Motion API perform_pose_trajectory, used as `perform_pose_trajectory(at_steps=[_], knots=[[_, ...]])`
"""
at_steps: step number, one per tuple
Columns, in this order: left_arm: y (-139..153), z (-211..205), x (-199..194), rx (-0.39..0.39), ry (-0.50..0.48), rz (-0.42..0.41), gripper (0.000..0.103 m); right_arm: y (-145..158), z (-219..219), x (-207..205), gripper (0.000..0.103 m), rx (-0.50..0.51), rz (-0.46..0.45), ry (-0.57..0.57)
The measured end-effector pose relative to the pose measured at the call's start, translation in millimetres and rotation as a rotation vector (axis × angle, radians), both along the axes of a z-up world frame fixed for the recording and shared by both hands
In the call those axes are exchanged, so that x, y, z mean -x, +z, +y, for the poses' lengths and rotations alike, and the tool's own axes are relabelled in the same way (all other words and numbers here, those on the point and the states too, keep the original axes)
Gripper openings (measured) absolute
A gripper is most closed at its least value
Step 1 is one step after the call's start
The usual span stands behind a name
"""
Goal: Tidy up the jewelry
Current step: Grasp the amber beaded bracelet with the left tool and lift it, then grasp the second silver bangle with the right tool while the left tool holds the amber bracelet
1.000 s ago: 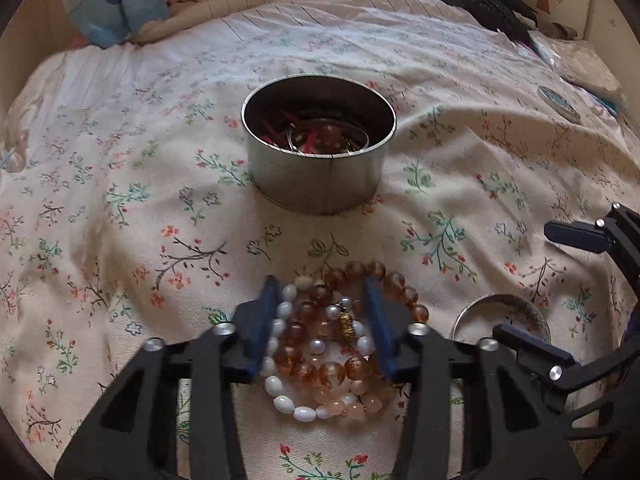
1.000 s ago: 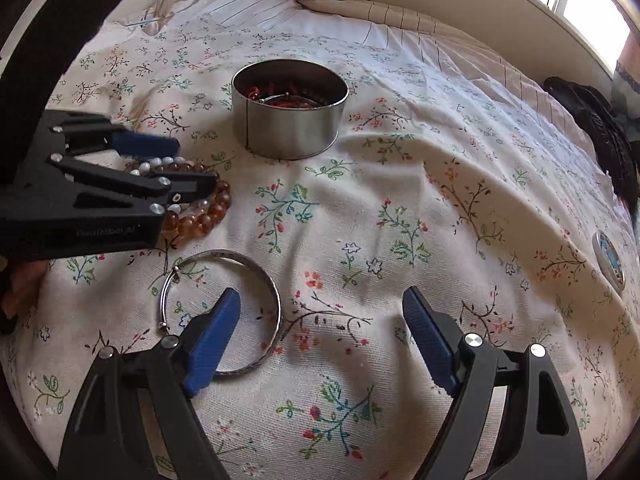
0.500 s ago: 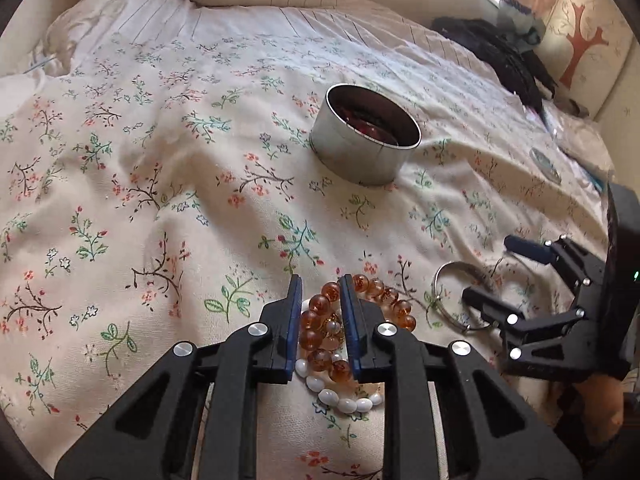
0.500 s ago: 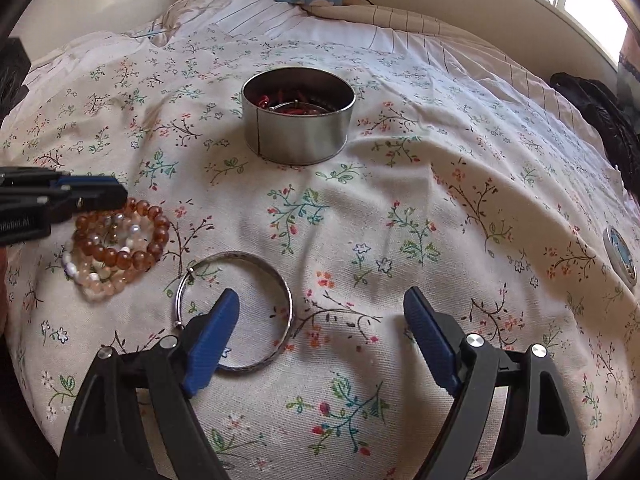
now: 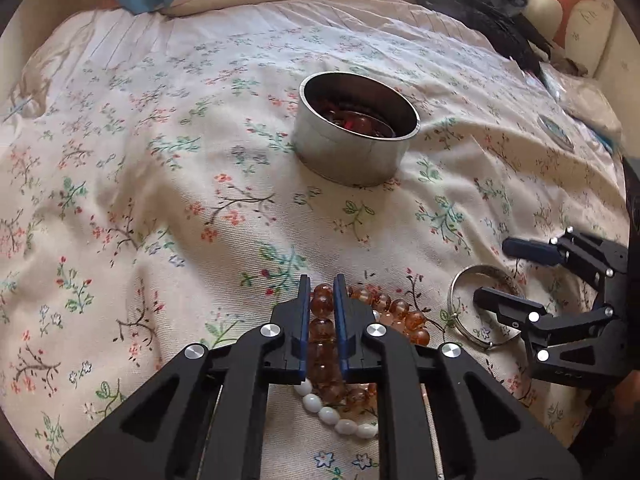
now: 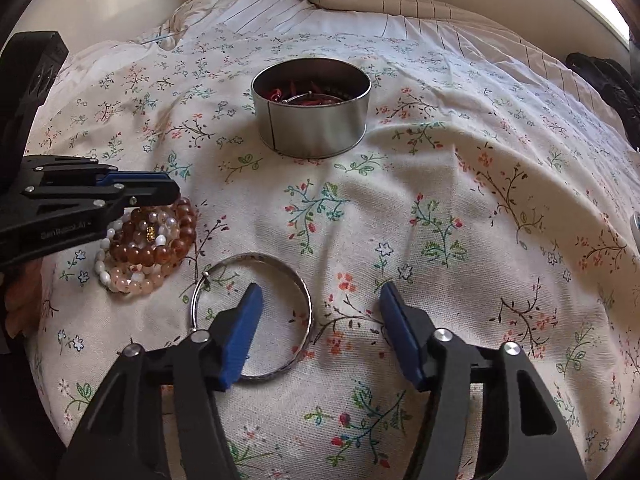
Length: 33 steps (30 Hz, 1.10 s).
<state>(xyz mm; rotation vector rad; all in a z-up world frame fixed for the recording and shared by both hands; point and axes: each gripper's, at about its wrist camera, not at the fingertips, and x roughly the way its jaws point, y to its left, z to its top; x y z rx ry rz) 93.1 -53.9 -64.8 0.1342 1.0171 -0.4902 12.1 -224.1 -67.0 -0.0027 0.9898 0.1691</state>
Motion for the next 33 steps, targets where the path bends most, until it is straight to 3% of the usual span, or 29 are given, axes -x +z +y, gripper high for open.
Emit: perform_pose_trajectory(at_steps=[2, 4, 6, 7, 9, 10, 12, 13, 14, 15, 16, 17, 18, 19, 21, 23, 26, 27, 28, 29, 30, 31, 33], knots=[[6, 23, -5, 0.1, 0.086, 0.022, 0.01, 2, -3, 1, 0.042, -0.014, -0.008, -0.012], [10, 47, -10, 0.23, 0.144, 0.053, 0.01, 4, -9, 2, 0.037, -0.052, -0.018, -0.024], [13, 61, -12, 0.304, 0.175, 0.061, 0.01, 8, -13, 2, 0.036, -0.076, -0.034, -0.034], [13, 63, -12, 0.315, 0.181, 0.064, 0.011, 8, -12, 2, 0.038, -0.066, -0.039, -0.043], [10, 61, -10, 0.283, 0.182, 0.068, 0.011, 2, -10, -1, 0.058, -0.057, -0.011, -0.033], [7, 58, -10, 0.26, 0.178, 0.073, 0.012, -2, -7, -3, 0.058, -0.037, 0.005, -0.027], [1, 51, -8, 0.213, 0.163, 0.083, 0.025, -2, -2, -4, 0.059, -0.012, 0.012, -0.013], [-2, 47, -7, 0.186, 0.154, 0.09, 0.046, -3, -1, -4, 0.056, -0.009, 0.014, -0.005], [-6, 42, -7, 0.156, 0.148, 0.092, 0.055, -2, 0, -4, 0.047, -0.014, 0.014, 0.008], [-9, 37, -7, 0.122, 0.136, 0.089, 0.055, -2, 3, -3, 0.043, -0.011, 0.012, 0.018], [-11, 30, -5, 0.073, 0.117, 0.073, 0.055, -1, 4, -2, 0.028, -0.01, 0.009, 0.027], [-12, 24, -3, 0.029, 0.098, 0.053, 0.041, 0, 4, -2, 0.017, -0.013, 0.005, 0.026], [-12, 20, -1, 0.011, 0.077, 0.046, 0.024, 1, 2, -1, 0.015, -0.031, 0.0, 0.021], [-10, 19, 1, 0.017, 0.067, 0.04, 0.017, 3, -3, 0, 0.011, -0.065, -0.006, 0.012], [3, 21, 8, 0.014, 0.076, -0.036, 0.01, 8, -14, 3, 0.006, -0.155, -0.031, -0.003], [21, 27, 14, 0.11, 0.071, -0.094, 0.01, 16, -15, 6, 0.005, -0.194, -0.069, 0.006], [40, 35, 22, 0.215, 0.066, -0.157, 0.01, 19, -4, 7, 0.005, -0.143, -0.082, 0.03], [40, 35, 23, 0.214, 0.067, -0.16, 0.01, 17, 0, 6, 0.005, -0.111, -0.075, 0.033], [40, 34, 22, 0.21, 0.065, -0.154, 0.01, 13, 4, 4, 0.014, -0.093, -0.06, 0.042], [38, 33, 20, 0.203, 0.065, -0.148, 0.01, 9, 7, 1, 0.043, -0.075, -0.043, 0.049], [38, 33, 19, 0.202, 0.065, -0.146, 0.01, 4, 11, -2, 0.056, -0.043, -0.026, 0.05], [38, 33, 19, 0.208, 0.066, -0.144, 0.01, 0, 14, -5, 0.06, -0.024, -0.003, 0.053], [37, 35, 15, 0.208, 0.077, -0.134, 0.01, -2, 14, -5, 0.058, -0.031, 0.012, 0.062]])
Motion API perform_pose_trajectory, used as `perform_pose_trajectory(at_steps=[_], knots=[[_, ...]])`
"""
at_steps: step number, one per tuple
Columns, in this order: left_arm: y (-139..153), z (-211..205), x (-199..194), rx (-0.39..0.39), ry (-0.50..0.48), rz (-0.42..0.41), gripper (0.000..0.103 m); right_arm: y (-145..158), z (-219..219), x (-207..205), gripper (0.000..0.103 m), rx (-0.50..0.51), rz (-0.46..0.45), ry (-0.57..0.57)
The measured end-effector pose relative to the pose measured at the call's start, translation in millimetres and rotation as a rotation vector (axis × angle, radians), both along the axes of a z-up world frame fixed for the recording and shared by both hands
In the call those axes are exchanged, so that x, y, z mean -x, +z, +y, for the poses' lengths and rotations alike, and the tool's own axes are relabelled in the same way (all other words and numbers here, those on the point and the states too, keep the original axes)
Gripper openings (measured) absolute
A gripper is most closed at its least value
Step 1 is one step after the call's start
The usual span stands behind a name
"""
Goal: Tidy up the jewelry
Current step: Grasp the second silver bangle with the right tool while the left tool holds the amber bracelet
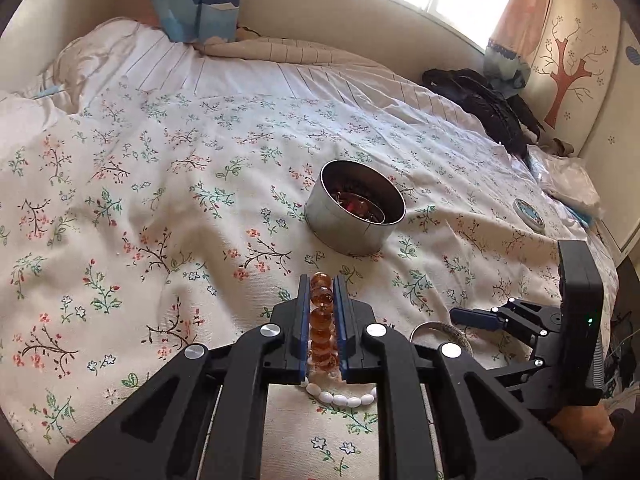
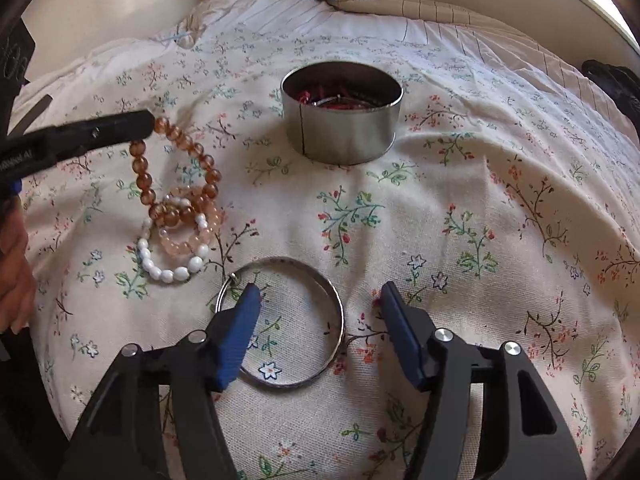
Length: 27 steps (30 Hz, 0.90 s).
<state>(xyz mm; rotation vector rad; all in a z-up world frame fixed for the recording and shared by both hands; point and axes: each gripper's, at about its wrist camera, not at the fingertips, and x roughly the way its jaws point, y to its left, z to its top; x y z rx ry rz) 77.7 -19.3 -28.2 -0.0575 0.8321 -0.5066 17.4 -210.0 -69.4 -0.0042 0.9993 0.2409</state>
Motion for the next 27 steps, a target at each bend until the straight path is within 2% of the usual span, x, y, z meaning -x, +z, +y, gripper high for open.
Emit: perform_pose_trajectory(at_steps=[1, 2, 3, 4, 5, 7, 12, 15, 17, 19, 21, 22, 23, 27], knots=[[-4, 0, -2, -0.01, 0.009, 0.016, 0.011, 1, 0, 1, 0.041, -0.012, -0.002, 0.003], [-8, 0, -5, -0.029, 0.018, 0.031, 0.011, 3, 1, 3, 0.03, 0.009, -0.01, 0.002], [-12, 0, -8, -0.048, 0.025, 0.047, 0.011, 4, 4, 6, 0.026, 0.034, -0.019, 0.011], [-17, 1, -10, -0.064, 0.032, 0.063, 0.01, 5, 7, 8, 0.012, 0.032, -0.022, 0.026], [-21, 1, -12, -0.081, 0.038, 0.076, 0.01, 7, 10, 11, 0.005, 0.017, -0.028, 0.046], [-25, 1, -13, -0.097, 0.043, 0.088, 0.01, 14, 17, 17, 0.005, 0.04, -0.065, 0.064], [-21, 3, -9, -0.077, 0.045, 0.072, 0.01, 32, 0, 25, 0.005, -0.113, -0.13, 0.029], [-7, 11, -3, 0.047, 0.019, 0.046, 0.01, 36, -7, 24, 0.005, -0.185, -0.13, 0.003], [1, 15, 0, 0.106, 0.012, 0.027, 0.01, 32, -2, 20, 0.005, -0.13, -0.115, -0.005], [-2, 12, -1, 0.089, 0.017, 0.039, 0.01, 25, 3, 13, 0.006, -0.105, -0.081, -0.004], [-8, 9, -5, 0.045, 0.028, 0.059, 0.01, 14, 6, 9, 0.014, -0.058, -0.038, -0.001], [-12, 8, -7, 0.029, 0.033, 0.077, 0.011, 10, 8, 7, 0.036, -0.044, -0.026, 0.008], [-16, 8, -9, 0.009, 0.039, 0.095, 0.011, 6, 11, 5, 0.046, -0.041, -0.013, 0.022], [-35, 2, -17, -0.117, 0.07, 0.148, 0.012, 0, 13, 5, 0.045, -0.031, 0.009, 0.033]])
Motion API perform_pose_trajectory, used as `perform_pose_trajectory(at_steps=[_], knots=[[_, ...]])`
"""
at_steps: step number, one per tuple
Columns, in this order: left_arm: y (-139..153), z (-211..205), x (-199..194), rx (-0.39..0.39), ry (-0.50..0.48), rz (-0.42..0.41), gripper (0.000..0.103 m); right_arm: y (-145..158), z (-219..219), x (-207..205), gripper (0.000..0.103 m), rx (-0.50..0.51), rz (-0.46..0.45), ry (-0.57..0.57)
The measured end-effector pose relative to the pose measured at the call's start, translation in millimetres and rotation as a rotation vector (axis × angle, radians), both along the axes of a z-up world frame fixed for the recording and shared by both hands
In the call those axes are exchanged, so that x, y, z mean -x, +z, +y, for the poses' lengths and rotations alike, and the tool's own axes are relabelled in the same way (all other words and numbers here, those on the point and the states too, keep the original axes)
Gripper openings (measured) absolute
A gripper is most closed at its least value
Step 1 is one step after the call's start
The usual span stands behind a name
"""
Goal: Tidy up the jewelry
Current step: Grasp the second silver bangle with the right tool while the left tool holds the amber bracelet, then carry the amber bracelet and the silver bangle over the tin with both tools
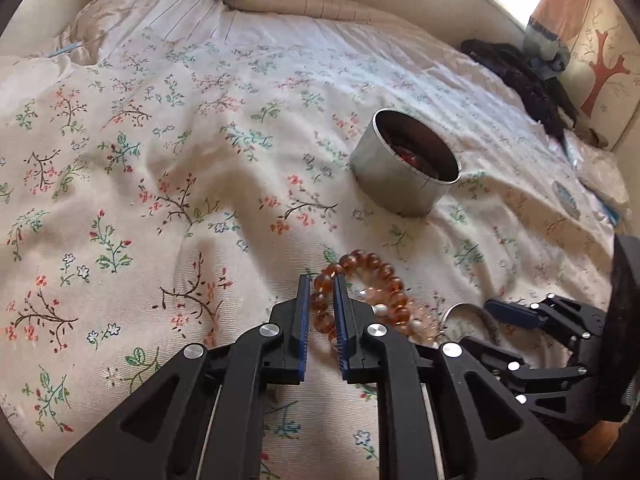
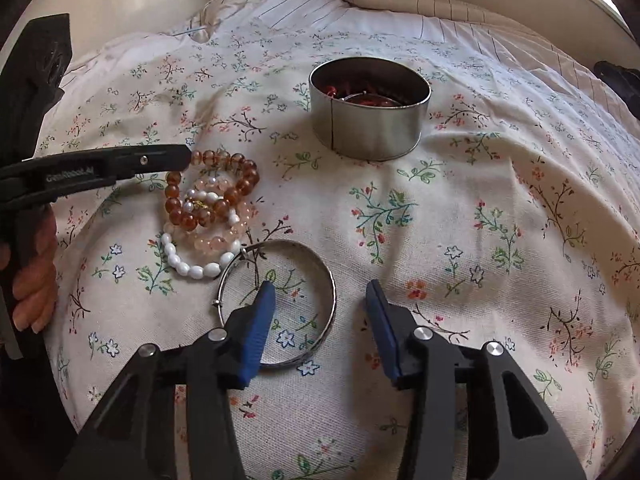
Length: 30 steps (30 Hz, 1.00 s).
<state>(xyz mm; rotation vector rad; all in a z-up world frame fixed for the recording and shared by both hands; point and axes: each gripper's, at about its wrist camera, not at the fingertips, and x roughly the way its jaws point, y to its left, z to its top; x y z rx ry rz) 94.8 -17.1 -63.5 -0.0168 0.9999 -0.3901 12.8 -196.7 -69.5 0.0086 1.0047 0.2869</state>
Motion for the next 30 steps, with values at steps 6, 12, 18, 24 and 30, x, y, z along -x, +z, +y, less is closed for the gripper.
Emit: perform_pose_trajectory(at_steps=[6, 12, 18, 24, 30], knots=[[-15, -6, -3, -0.048, -0.021, 0.044, 0.027, 6, -2, 4, 0.007, -0.009, -0.029, 0.004], [14, -9, 16, -0.035, -0.046, -0.11, 0.011, 25, -35, 11, 0.006, -0.233, -0.096, -0.08], [42, -15, 34, -0.016, -0.034, -0.242, 0.011, 36, -46, 14, 0.006, -0.321, -0.14, -0.105], [57, -25, 44, -0.046, -0.031, -0.325, 0.011, 43, -48, 15, 0.006, -0.366, -0.167, -0.101], [66, -31, 46, -0.043, -0.025, -0.373, 0.011, 51, -55, 9, 0.006, -0.46, -0.202, -0.123]])
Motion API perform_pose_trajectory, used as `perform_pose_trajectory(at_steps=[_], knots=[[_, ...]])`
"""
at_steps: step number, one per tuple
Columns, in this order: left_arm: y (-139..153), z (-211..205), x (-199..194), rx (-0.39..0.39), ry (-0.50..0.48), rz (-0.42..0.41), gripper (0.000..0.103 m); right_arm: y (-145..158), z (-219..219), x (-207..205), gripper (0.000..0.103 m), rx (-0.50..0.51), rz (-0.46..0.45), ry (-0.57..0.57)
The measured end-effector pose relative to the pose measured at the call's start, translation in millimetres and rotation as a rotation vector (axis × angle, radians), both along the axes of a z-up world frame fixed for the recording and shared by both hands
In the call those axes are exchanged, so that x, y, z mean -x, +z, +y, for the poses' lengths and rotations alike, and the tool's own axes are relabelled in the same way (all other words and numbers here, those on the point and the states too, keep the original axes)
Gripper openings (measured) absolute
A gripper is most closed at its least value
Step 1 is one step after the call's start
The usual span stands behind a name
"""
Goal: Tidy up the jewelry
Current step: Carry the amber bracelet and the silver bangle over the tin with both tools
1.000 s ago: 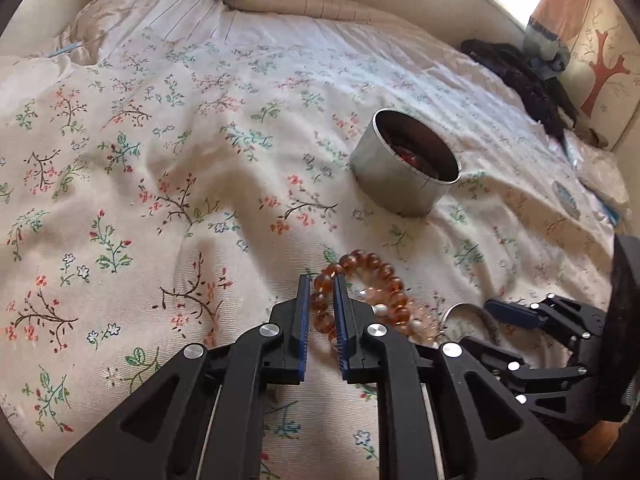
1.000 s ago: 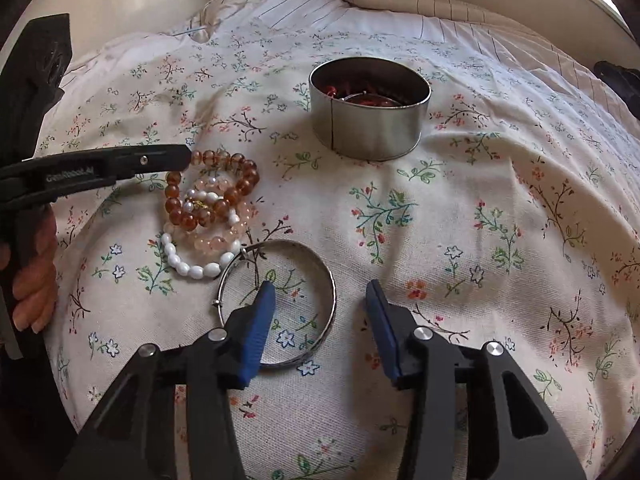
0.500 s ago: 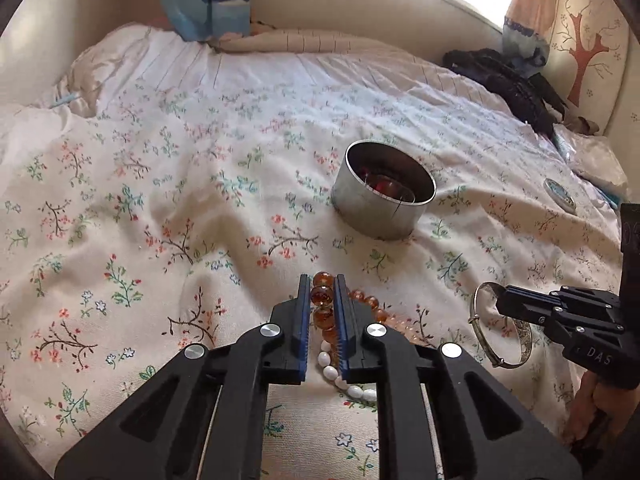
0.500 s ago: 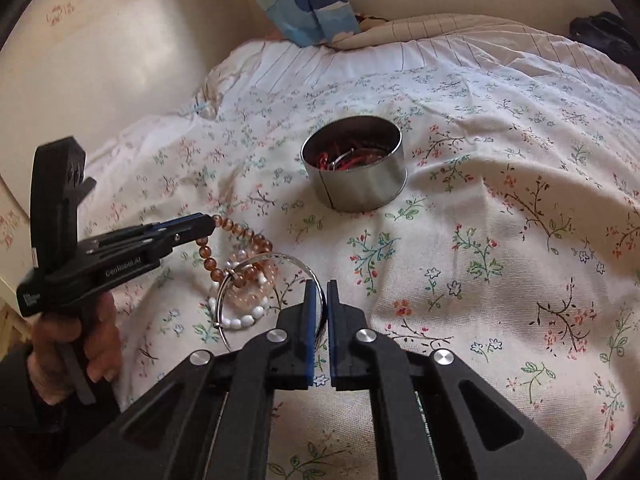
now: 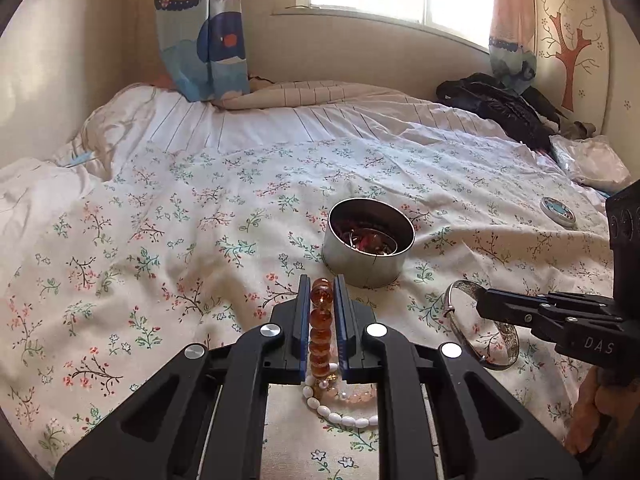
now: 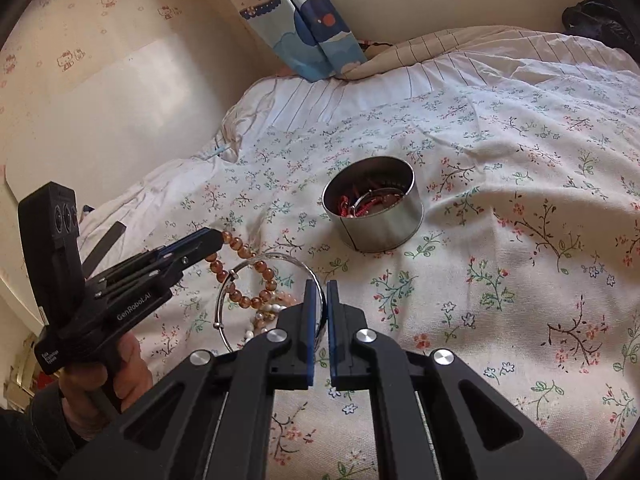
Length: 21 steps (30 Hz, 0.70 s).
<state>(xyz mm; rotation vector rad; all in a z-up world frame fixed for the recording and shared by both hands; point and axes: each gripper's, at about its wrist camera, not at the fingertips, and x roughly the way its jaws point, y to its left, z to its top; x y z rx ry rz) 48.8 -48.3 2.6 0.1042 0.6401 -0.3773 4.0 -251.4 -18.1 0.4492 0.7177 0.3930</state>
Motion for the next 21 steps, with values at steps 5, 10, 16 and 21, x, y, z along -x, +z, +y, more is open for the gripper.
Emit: perform_pose_trajectory(at_steps=[5, 10, 16, 21], knots=[[6, -5, -2, 0.011, 0.012, -0.036, 0.011, 1, -12, -4, 0.006, -0.067, -0.006, -0.039], [14, 0, -8, 0.087, 0.022, -0.045, 0.011, 4, -18, -12, 0.006, -0.089, -0.018, -0.079], [14, 23, -18, 0.221, 0.044, -0.003, 0.011, 4, -3, -17, 0.006, 0.015, 0.0, -0.053], [14, 35, -26, 0.287, 0.065, 0.024, 0.011, 2, -9, -17, 0.006, 0.02, 0.003, -0.068]])
